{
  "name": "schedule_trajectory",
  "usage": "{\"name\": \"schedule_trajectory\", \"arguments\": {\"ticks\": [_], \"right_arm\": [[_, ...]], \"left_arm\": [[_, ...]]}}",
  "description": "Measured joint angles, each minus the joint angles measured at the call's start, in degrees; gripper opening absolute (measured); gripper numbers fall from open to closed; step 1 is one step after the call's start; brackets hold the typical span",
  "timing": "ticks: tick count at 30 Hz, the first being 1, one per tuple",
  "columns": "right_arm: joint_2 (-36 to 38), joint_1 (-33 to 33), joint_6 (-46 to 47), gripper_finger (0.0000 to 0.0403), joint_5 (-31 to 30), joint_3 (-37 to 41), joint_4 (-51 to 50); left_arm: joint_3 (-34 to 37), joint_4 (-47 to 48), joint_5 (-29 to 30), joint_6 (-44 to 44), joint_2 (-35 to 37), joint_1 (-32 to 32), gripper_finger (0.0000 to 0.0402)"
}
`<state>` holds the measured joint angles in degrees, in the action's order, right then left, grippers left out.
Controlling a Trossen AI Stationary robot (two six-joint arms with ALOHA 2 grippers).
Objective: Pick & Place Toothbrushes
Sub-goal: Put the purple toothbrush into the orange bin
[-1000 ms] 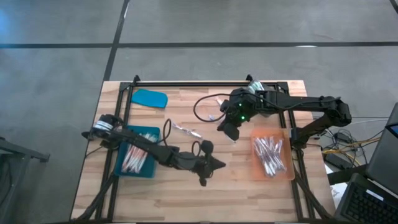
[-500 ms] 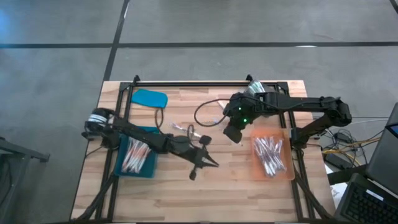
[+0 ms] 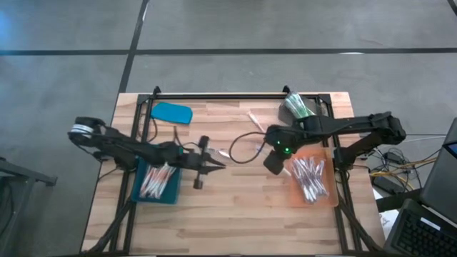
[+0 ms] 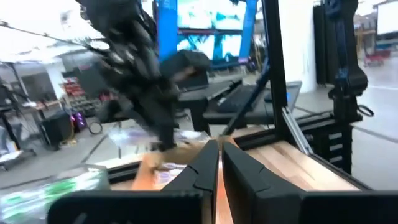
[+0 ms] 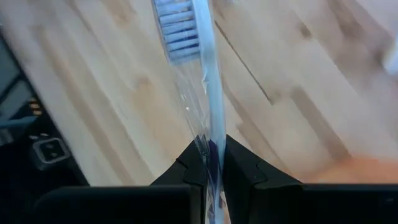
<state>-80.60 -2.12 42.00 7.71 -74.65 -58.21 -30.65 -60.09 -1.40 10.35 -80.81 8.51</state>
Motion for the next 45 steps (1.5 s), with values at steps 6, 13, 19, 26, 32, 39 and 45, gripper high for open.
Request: {"name": "schedule_trajectory", "arguments": {"ticks": [6,13,19,26,32,39,45], "right_arm": [[1.16,-4.60,9.15,0.0023,-3.50,0.00,-8.98],[4.53,-9.78,19.93,0.0023,-7.61,0.00,-15.27],[7.08,-12.92,27.02,0.0023,-9.71,0.13,-17.82],[7.48,-14.92,32.76,0.0023,-9.93,0.15,-23.87],[7.48,-14.92,39.72,0.0023,-9.93,0.20,-30.80],[7.48,-14.90,40.37,0.0023,-10.83,1.25,-31.46],[7.48,-14.90,40.37,0.0023,-10.83,6.39,-31.58]], "left_arm": [[6.82,-2.90,1.37,-0.04,7.31,-0.04,0.0026],[9.01,-2.89,1.35,0.26,11.90,-0.04,0.0026],[9.44,-2.91,1.35,0.17,12.83,-0.04,0.0026],[9.40,-2.28,1.30,-5.99,12.74,-0.02,0.0026],[9.40,-2.28,1.29,-6.97,12.74,-0.02,0.0026],[9.40,-2.24,1.28,-8.01,12.72,-0.02,0.0026],[9.40,-1.79,1.28,-9.03,12.72,-0.02,0.0026]]}}
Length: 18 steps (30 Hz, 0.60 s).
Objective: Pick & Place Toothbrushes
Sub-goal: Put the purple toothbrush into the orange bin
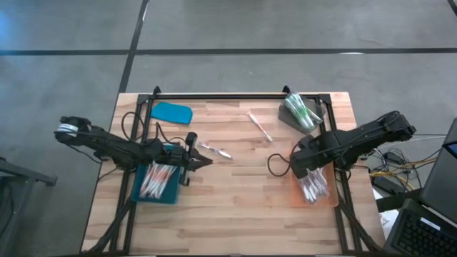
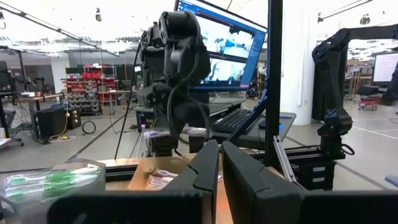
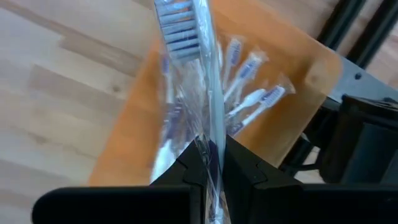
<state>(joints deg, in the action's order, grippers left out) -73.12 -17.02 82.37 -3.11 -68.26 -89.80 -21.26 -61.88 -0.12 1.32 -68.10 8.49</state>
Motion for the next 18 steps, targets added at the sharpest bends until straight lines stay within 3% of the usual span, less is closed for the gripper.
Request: {"name": "schedule_trajectory", "arguments": {"ticks": [18], "right_arm": [[2.85,0.15,2.54,0.0023,4.97,19.42,11.88]], "left_arm": [[-0.02,1.13,-0.02,-1.42,-0.02,0.00,0.0026]]}}
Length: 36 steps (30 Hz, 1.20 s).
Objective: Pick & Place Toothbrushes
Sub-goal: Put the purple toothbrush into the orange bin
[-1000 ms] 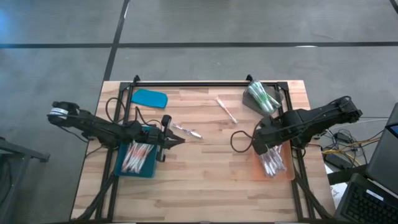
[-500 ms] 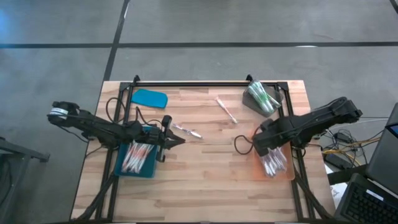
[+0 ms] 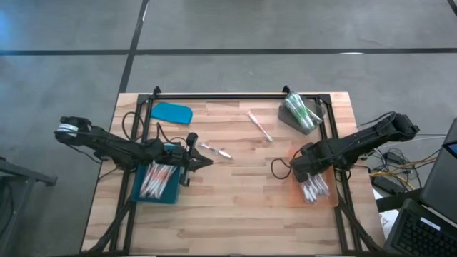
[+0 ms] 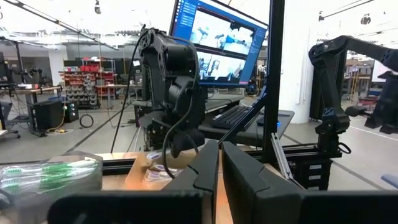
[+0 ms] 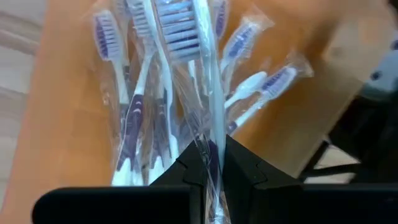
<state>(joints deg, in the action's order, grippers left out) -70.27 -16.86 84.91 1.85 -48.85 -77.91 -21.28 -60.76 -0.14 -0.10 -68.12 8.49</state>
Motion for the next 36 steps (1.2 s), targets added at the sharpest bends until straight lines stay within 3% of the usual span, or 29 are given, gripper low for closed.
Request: {"name": "schedule_trajectory", "arguments": {"ticks": [9,36], "right_arm": [[3.05,0.16,3.41,0.0023,2.07,8.50,8.27],[2.17,2.25,5.11,0.0027,1.13,9.75,14.07]], "left_arm": [[0.00,0.23,0.00,-0.66,-0.02,0.00,0.0026],[0.00,0.98,0.00,-1.66,-0.02,0.00,0.0026]]}}
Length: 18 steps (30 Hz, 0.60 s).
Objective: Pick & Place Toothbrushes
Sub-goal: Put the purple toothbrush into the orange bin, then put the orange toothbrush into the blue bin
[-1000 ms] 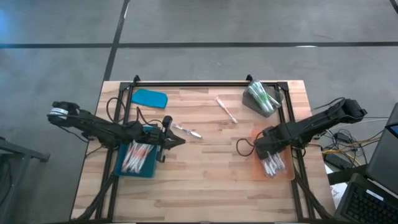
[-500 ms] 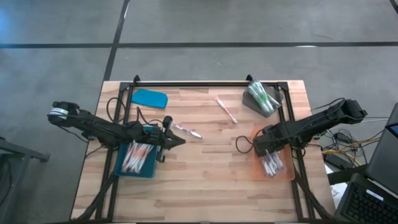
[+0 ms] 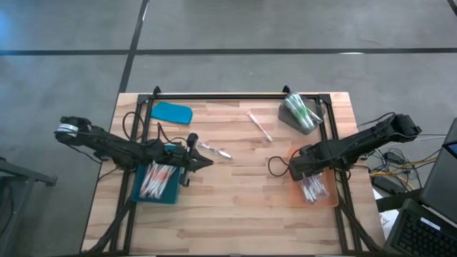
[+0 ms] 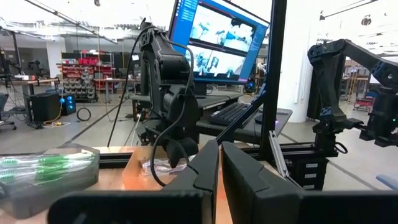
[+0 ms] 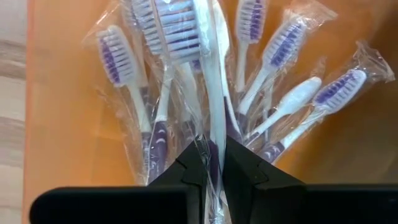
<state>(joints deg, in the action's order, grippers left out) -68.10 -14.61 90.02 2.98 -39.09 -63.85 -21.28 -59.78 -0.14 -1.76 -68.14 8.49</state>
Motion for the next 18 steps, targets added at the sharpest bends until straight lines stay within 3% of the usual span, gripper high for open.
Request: {"name": "schedule_trajectory", "arguments": {"ticks": [18], "right_arm": [[0.09,0.04,-3.52,0.0138,1.30,-0.79,-0.35]], "left_arm": [[0.00,0.34,0.02,0.00,0.00,0.00,0.0026]]}}
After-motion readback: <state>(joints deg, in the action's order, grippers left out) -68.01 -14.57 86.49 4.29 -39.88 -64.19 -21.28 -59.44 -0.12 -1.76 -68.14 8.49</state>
